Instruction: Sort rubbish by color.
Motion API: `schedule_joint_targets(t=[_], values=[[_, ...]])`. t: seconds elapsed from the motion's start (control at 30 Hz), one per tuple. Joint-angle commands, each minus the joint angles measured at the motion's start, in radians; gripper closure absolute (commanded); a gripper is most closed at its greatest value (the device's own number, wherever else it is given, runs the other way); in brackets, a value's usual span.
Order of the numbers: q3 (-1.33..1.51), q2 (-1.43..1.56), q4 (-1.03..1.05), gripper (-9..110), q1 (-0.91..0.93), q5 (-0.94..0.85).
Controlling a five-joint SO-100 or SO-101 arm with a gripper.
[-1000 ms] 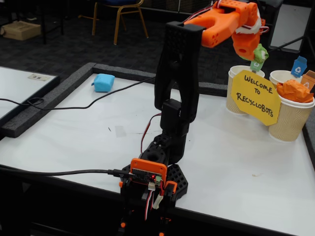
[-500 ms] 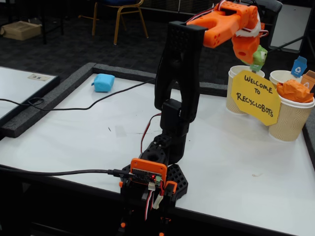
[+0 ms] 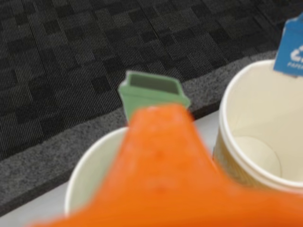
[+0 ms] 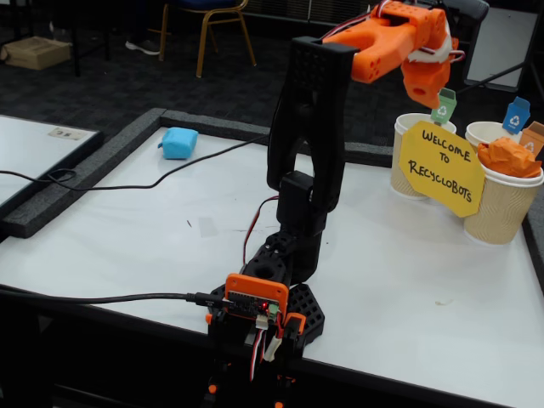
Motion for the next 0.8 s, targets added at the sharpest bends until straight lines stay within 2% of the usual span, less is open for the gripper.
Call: schedule_joint_targets(t=[0.0,0.33,0.77], values=[[-0.176,0.080,0.058,94,0.003,-0.014],[-0.020,0.414,0.288,101,-0.109,-0.025],[0.505,0.939,0.301,101,-0.316,-0.026]])
